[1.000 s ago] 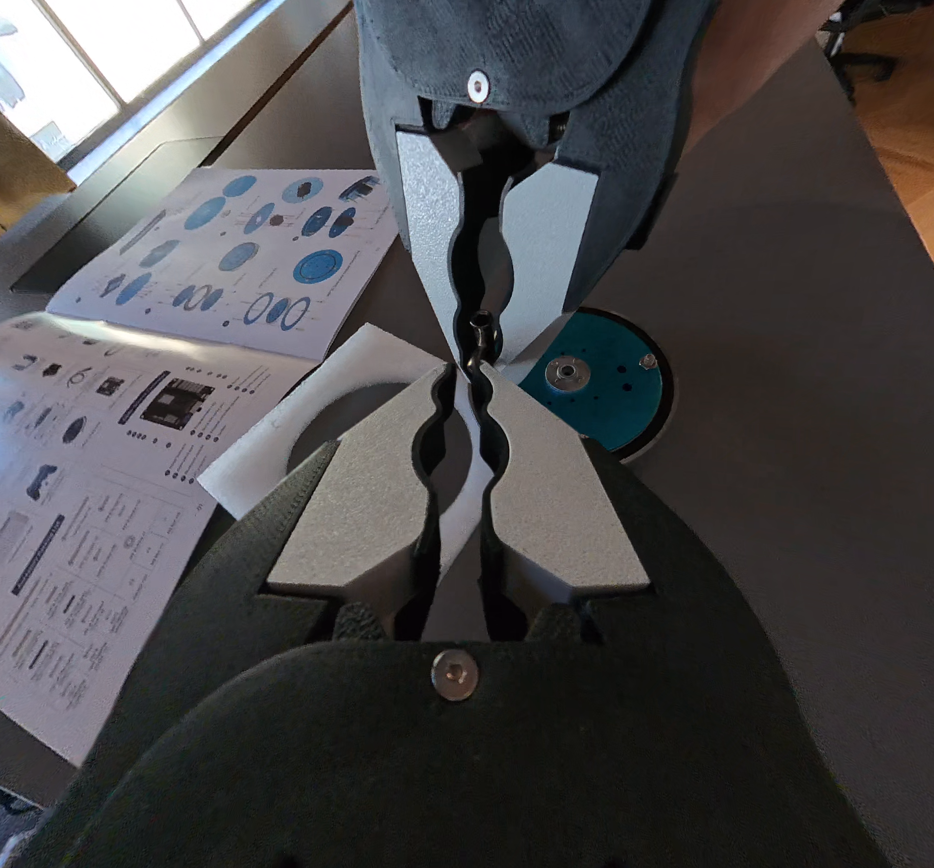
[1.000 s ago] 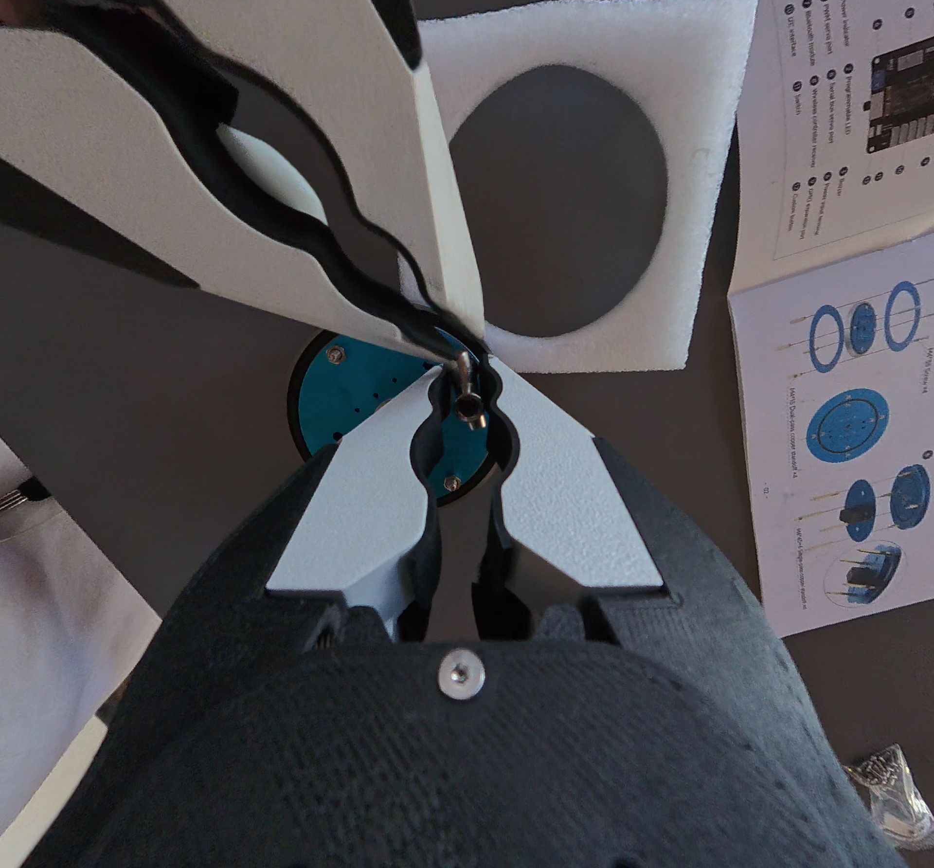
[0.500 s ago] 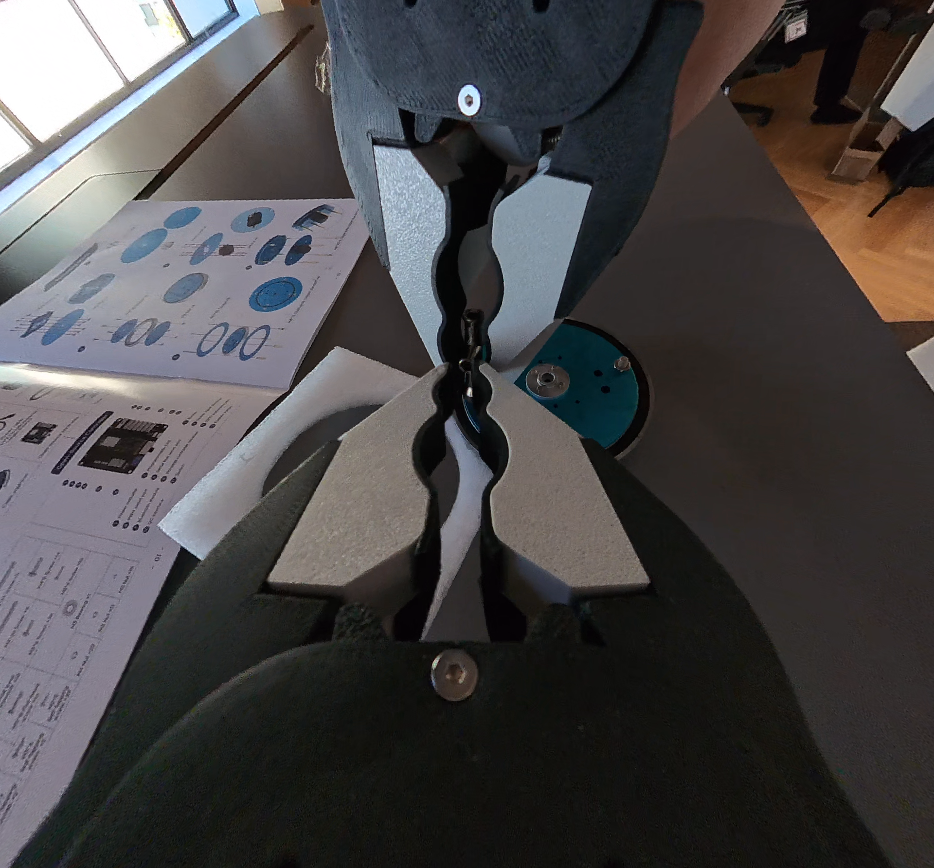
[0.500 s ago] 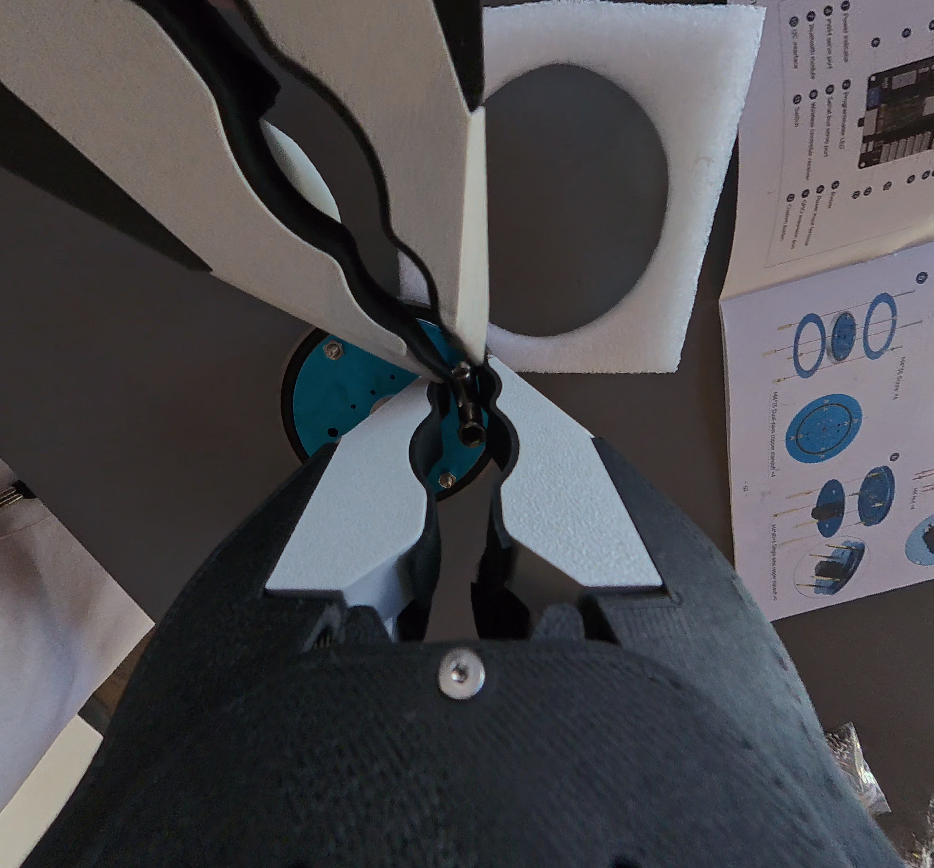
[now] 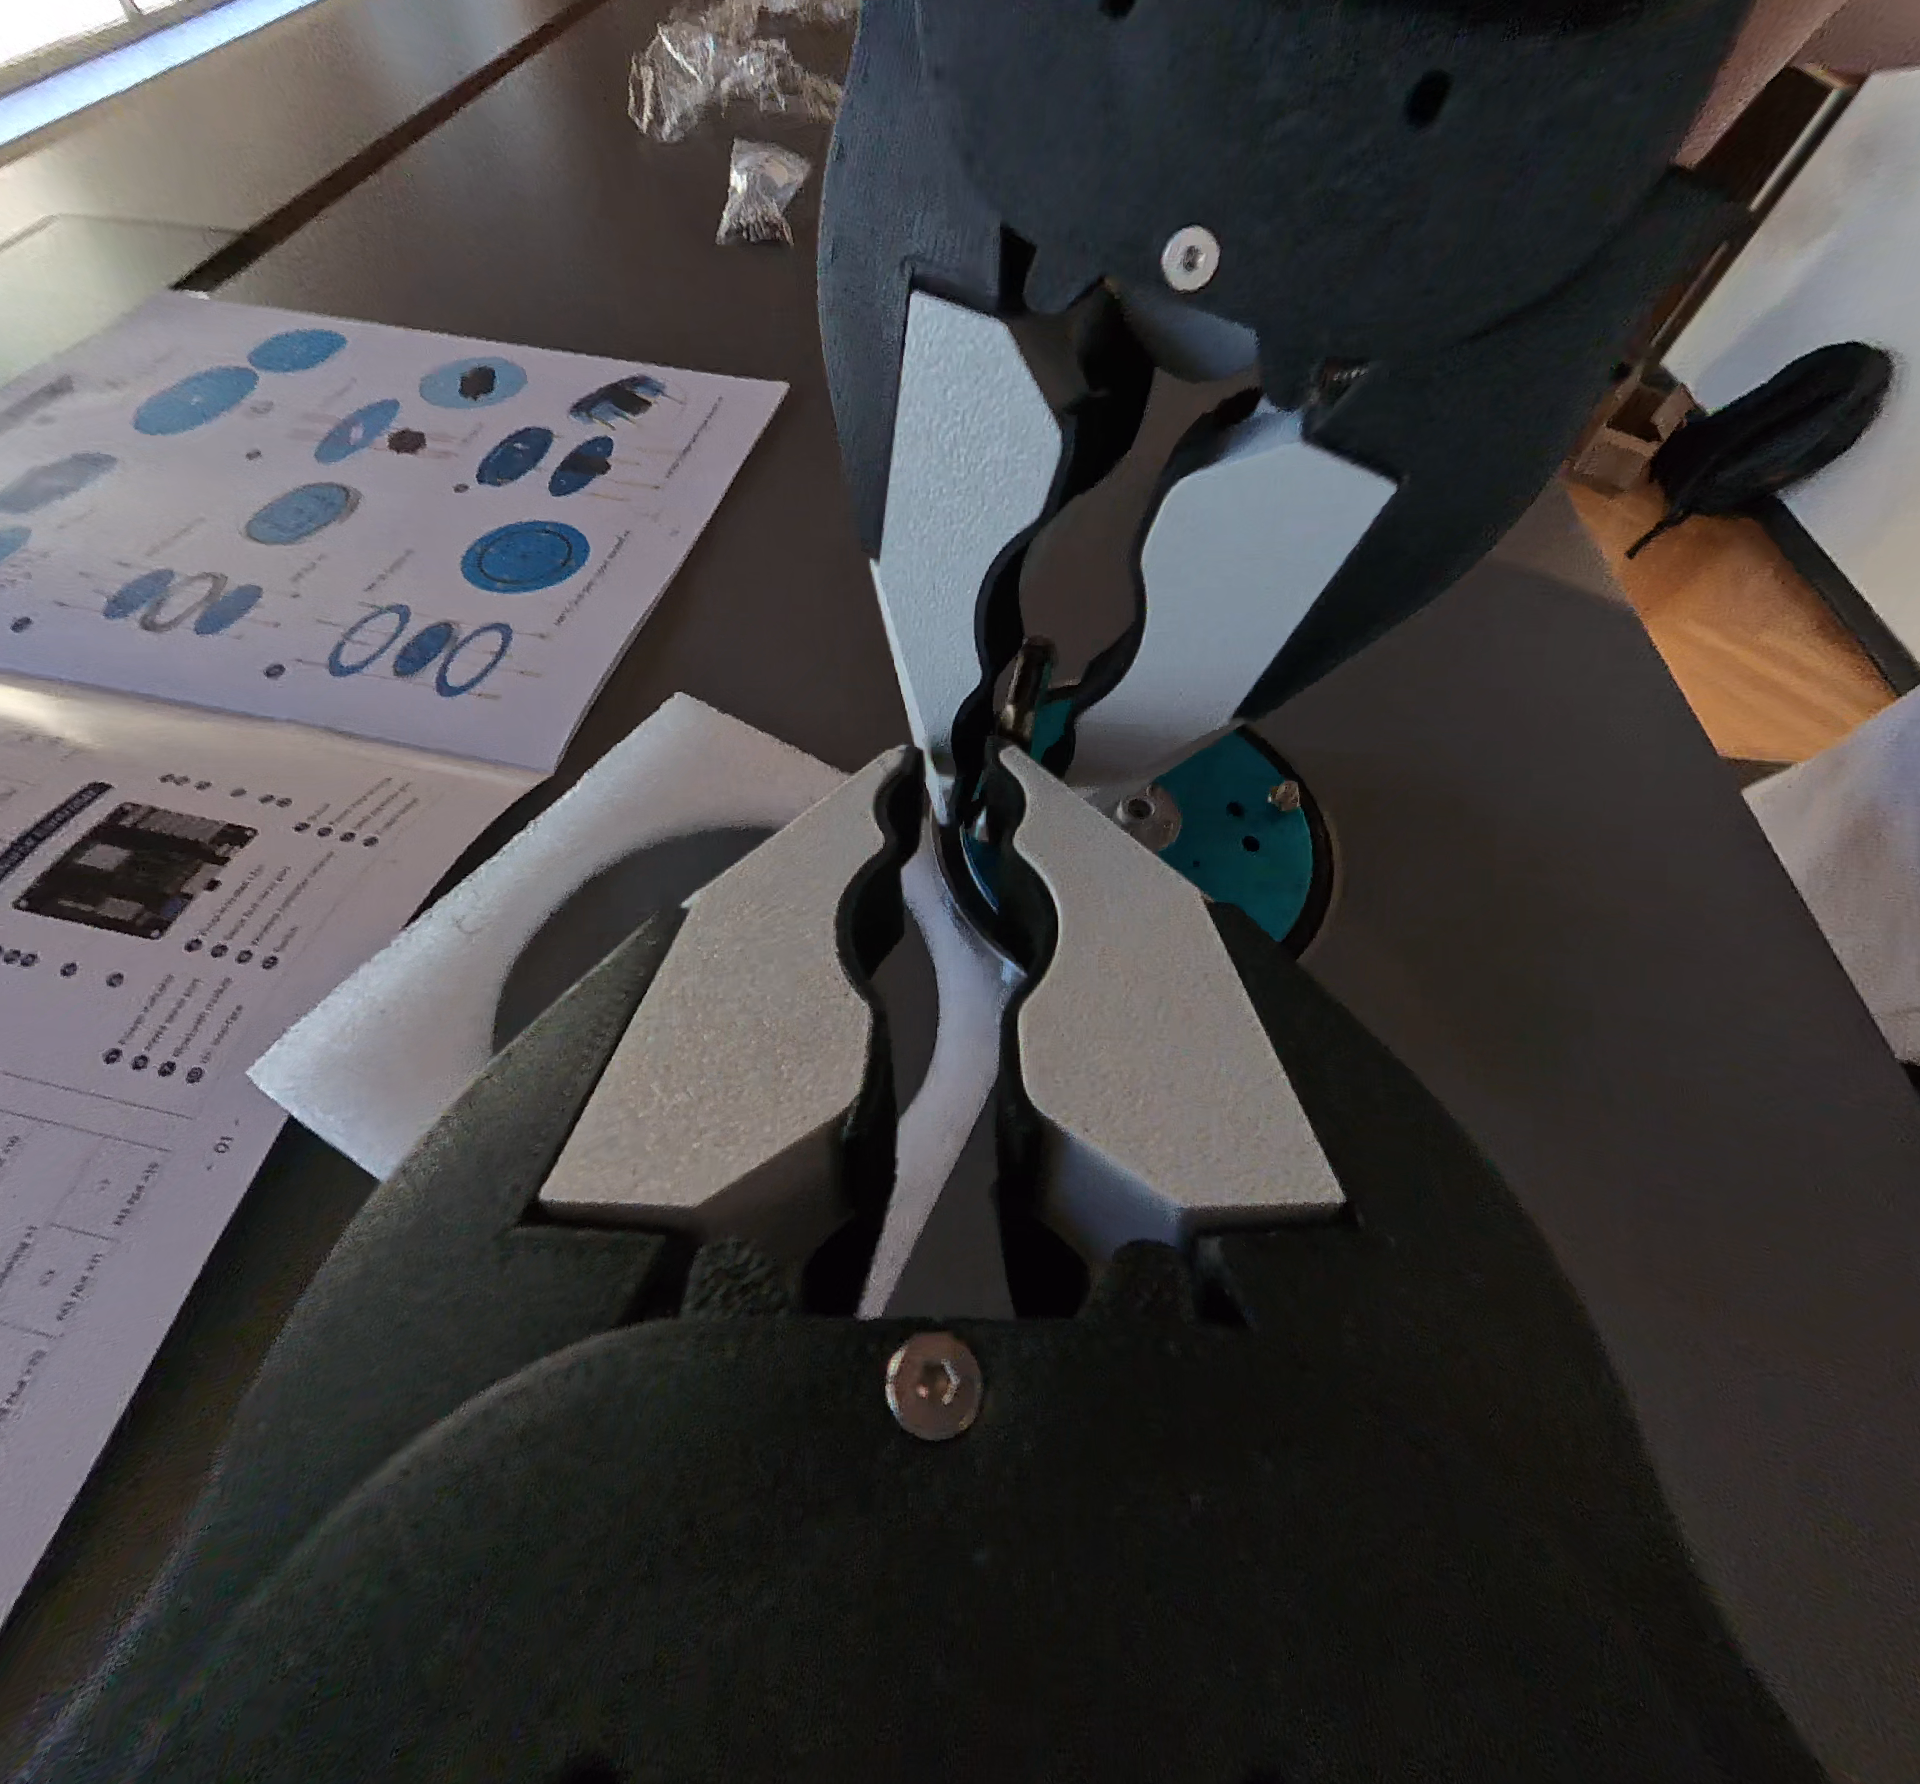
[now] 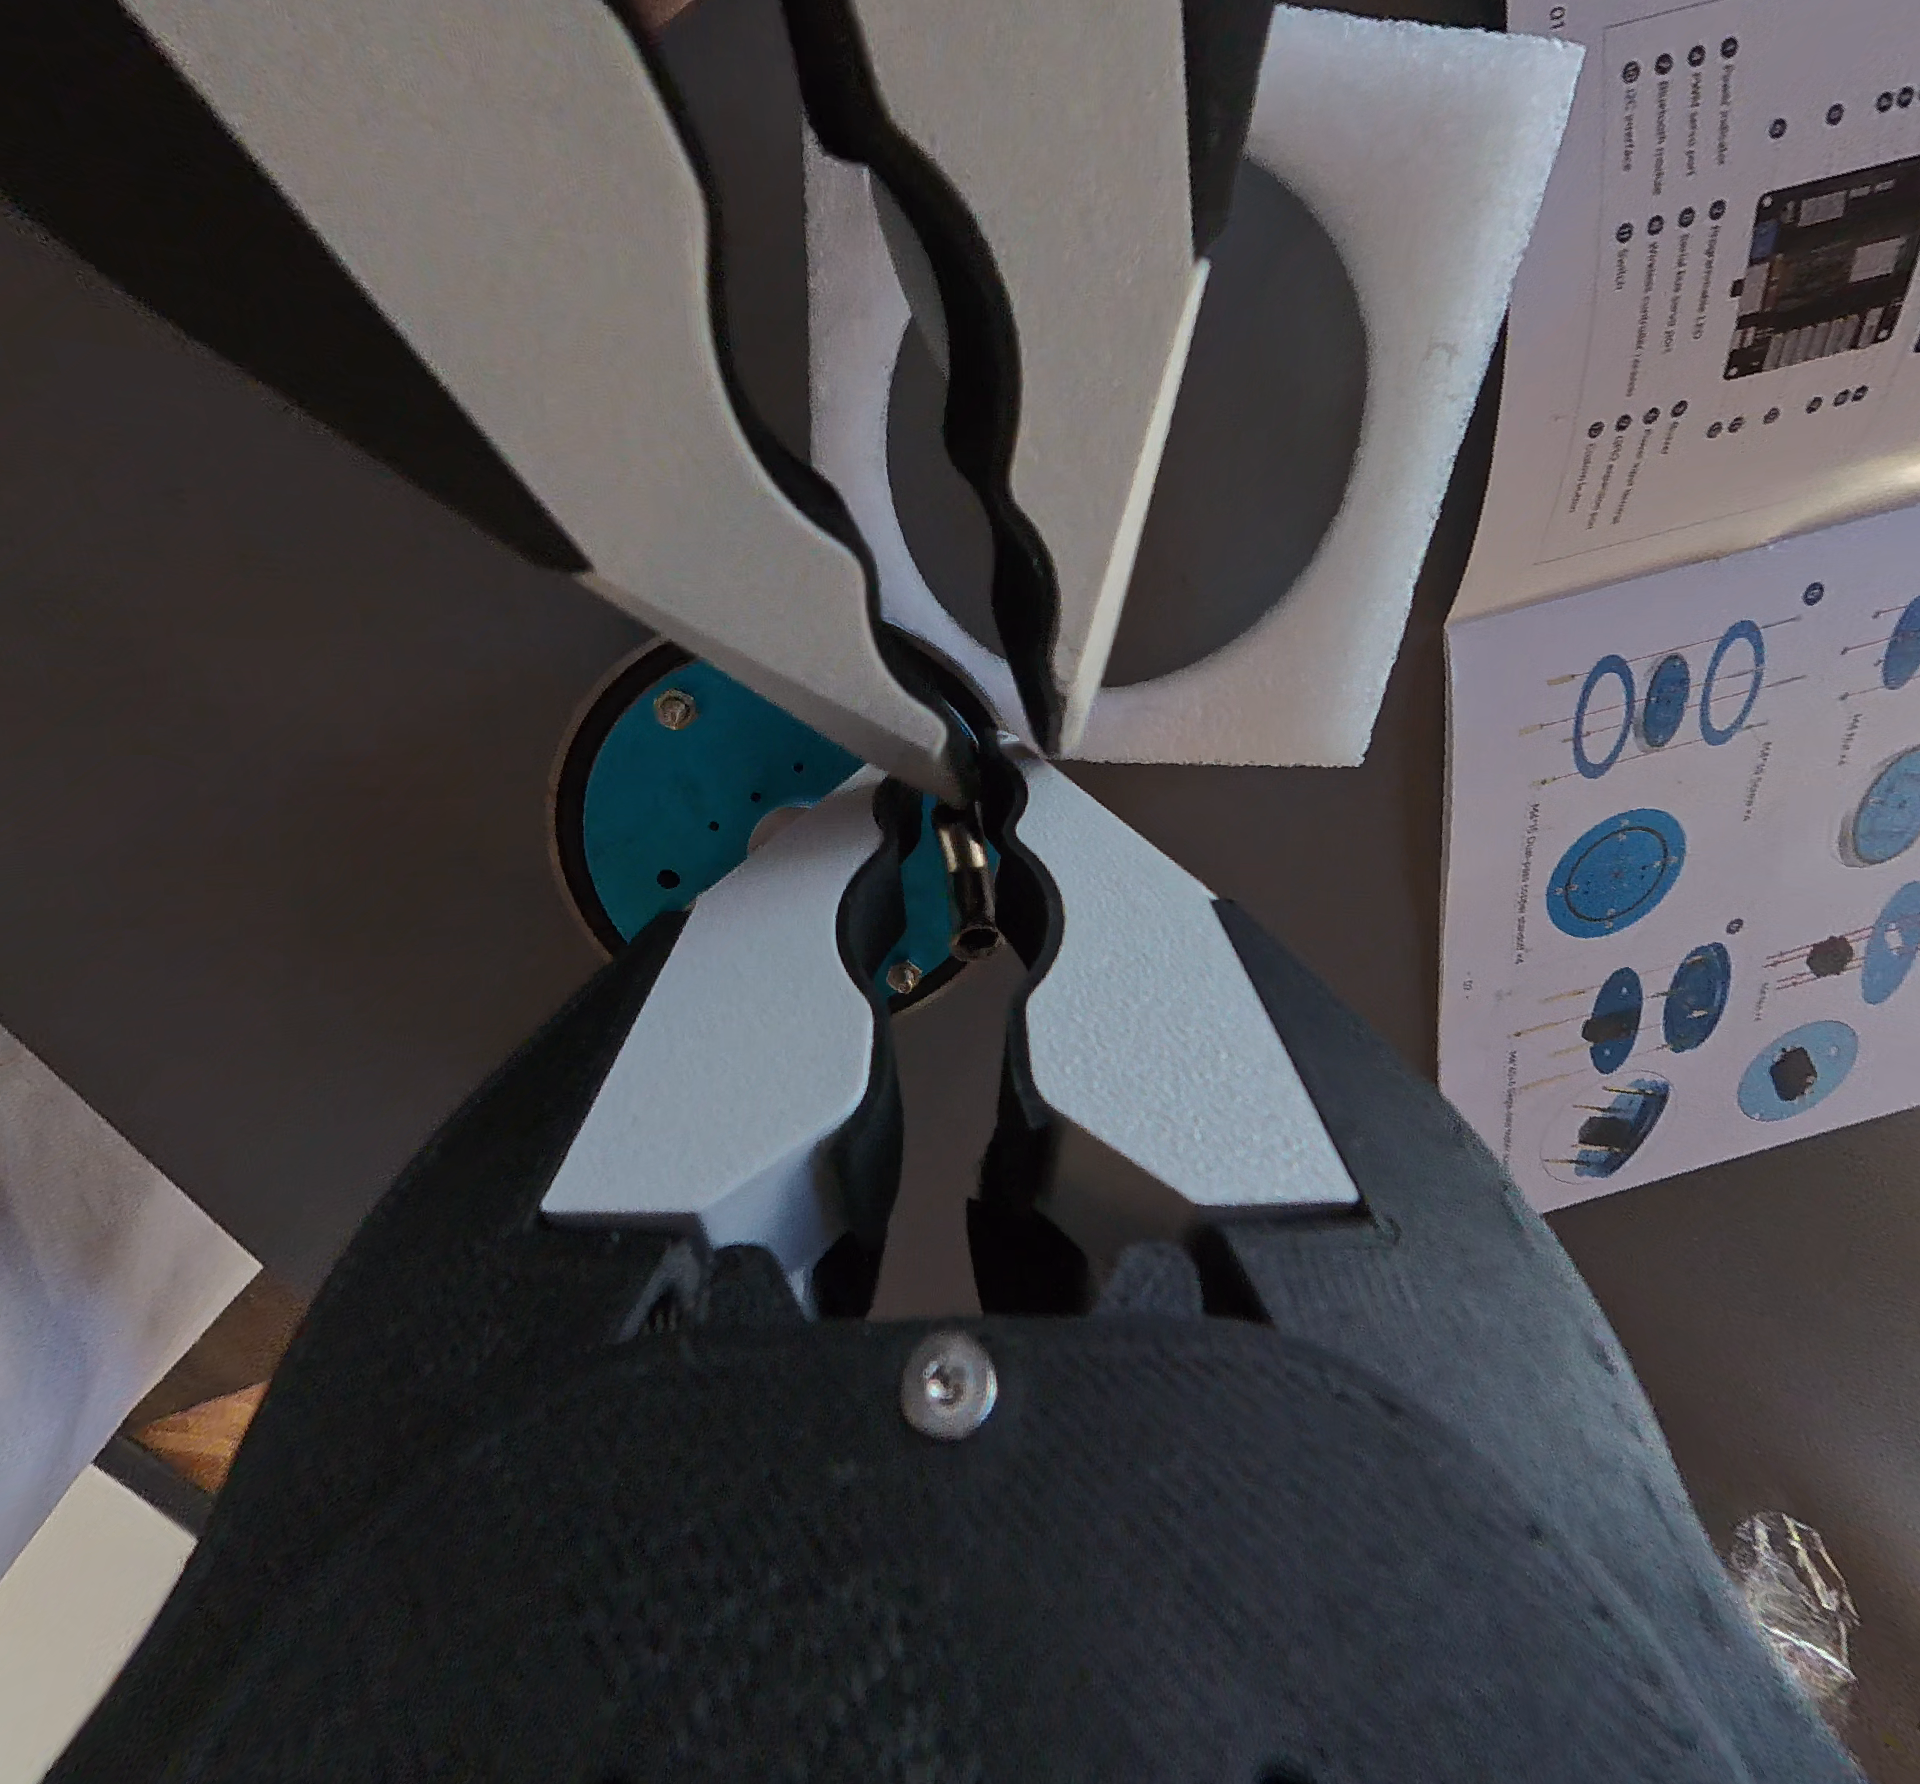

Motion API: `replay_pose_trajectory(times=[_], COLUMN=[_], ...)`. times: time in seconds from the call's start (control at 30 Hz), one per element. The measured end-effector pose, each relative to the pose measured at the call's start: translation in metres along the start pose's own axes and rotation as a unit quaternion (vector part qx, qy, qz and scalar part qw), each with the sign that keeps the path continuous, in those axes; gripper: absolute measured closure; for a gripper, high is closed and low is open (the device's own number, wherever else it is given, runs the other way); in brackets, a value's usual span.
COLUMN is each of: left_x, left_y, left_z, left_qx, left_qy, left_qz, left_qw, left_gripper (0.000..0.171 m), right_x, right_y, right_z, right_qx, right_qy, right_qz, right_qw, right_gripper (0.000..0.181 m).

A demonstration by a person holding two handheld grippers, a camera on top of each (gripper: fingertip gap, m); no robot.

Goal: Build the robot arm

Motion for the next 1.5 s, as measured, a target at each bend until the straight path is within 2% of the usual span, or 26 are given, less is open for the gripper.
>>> replay_pose_trajectory(times=[0.17, 0.27, 0.33, 0.63, 0.77, 0.93, 1.23, 1.5], left_x=[-0.003, 0.003, 0.007, 0.040, 0.060, 0.078, 0.077, 0.060], left_y=[-0.009, -0.005, -0.003, -0.007, -0.007, -0.005, 0.005, 0.016], left_z=[-0.019, -0.011, -0.012, -0.008, -0.013, -0.024, -0.038, -0.036], left_qx=[-0.028, -0.012, -0.002, 0.006, 0.017, 0.034, 0.041, 0.031], left_qy=[-0.053, -0.014, -0.008, 0.034, 0.056, 0.075, 0.065, 0.042], left_qz=[0.043, 0.034, 0.024, 0.079, 0.103, 0.124, 0.141, 0.136], left_qw=[0.997, 0.999, 1.000, 0.996, 0.993, 0.989, 0.987, 0.989], left_gripper=[0.161, 0.162, 0.160, 0.162, 0.165, 0.166, 0.166, 0.163], right_x=[0.000, 0.000, 0.000, -0.001, -0.001, -0.002, -0.003, 0.004], right_y=[0.000, 0.000, 0.000, 0.000, -0.001, -0.002, -0.002, -0.003], right_z=[0.000, 0.000, 0.000, 0.003, 0.006, 0.008, 0.009, 0.005], right_qx=[0.006, 0.008, 0.010, 0.040, 0.070, 0.075, 0.089, 0.096], right_qy=[-0.002, -0.001, -0.005, -0.074, -0.122, -0.147, -0.177, -0.141], right_qz=[-0.003, -0.004, -0.001, 0.012, 0.004, 0.003, -0.002, -0.003], right_qw=[1.000, 1.000, 1.000, 0.996, 0.990, 0.986, 0.980, 0.985], right_gripper=[0.171, 0.171, 0.171, 0.171, 0.171, 0.172, 0.172, 0.172])
Point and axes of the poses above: each gripper's, where its closed fingertips meet, x back along the fingers, z out of its top, y = z × x across the jaws, the point moved 3 cm from there along x, back along the fingers, and after that the axes turned 9 degrees about x, right-handed, at the moved point
